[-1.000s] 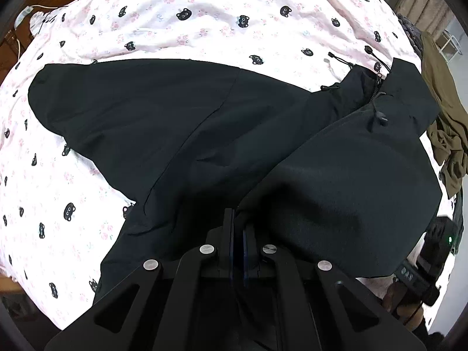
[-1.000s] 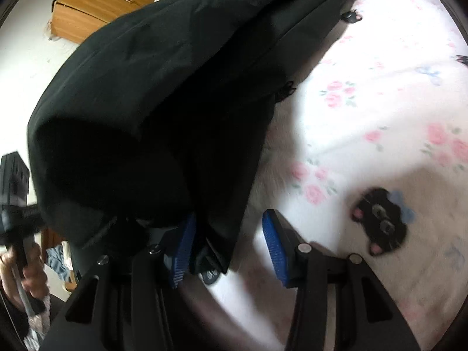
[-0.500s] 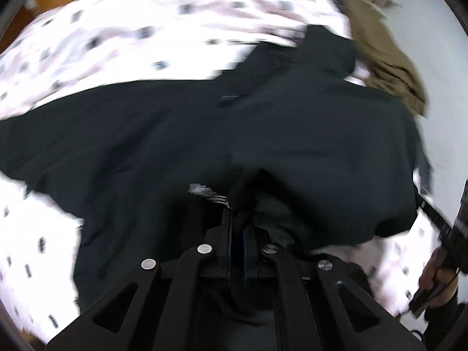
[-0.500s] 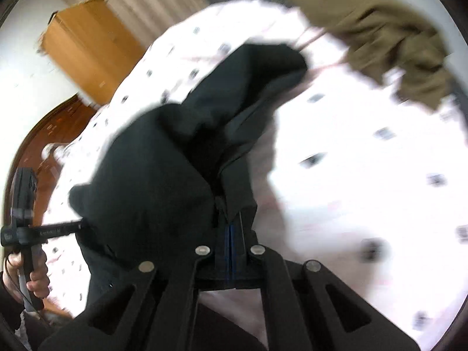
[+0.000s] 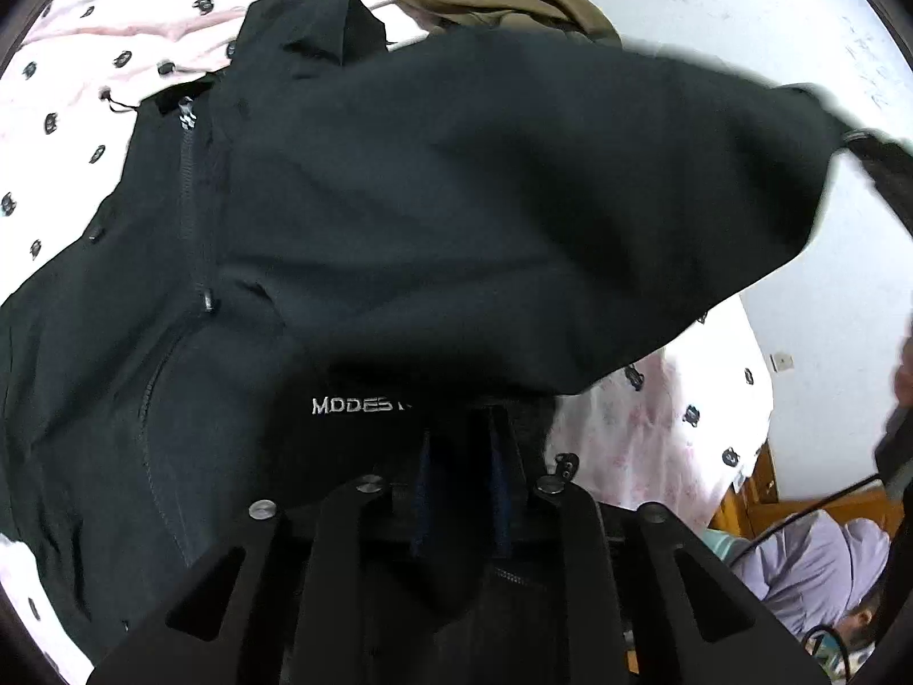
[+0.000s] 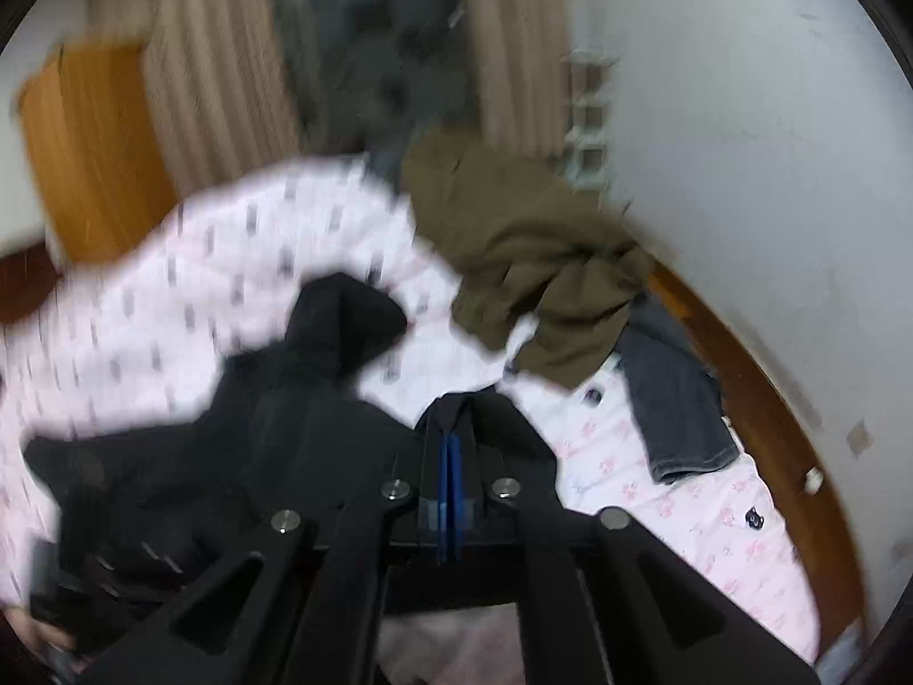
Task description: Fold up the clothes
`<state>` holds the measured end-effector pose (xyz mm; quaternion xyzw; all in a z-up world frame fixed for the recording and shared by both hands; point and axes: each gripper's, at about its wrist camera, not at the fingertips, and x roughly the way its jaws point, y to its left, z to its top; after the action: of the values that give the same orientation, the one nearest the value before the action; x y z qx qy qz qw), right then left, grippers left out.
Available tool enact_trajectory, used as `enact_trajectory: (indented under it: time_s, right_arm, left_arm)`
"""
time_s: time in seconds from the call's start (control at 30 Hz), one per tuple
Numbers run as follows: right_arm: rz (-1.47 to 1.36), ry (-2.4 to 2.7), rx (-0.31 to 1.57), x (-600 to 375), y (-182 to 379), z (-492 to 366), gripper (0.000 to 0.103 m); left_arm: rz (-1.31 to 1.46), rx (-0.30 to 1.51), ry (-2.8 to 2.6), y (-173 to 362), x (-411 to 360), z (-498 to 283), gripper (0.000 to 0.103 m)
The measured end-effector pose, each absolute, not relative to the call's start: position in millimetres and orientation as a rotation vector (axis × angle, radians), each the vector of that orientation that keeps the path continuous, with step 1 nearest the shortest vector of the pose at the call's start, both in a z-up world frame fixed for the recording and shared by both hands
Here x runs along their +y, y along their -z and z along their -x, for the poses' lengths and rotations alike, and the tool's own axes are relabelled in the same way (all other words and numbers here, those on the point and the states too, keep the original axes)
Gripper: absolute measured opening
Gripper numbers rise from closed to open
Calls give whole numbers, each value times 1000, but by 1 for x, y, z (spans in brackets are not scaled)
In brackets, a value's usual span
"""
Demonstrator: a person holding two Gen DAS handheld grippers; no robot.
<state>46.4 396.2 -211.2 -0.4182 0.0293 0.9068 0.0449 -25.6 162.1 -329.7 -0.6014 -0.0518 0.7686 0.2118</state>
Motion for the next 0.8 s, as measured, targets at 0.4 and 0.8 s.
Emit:
enact_trajectory:
  time_s: [0.4, 0.8]
  right_arm:
    - [1236, -2704, 306, 501, 260, -65, 64]
    - [1597, -2868, 389, 557, 362, 86, 64]
  left_arm:
    - [1491, -7, -2133, 281, 186, 44, 15]
    - [1405, 112, -1922, 294, 307, 41, 18]
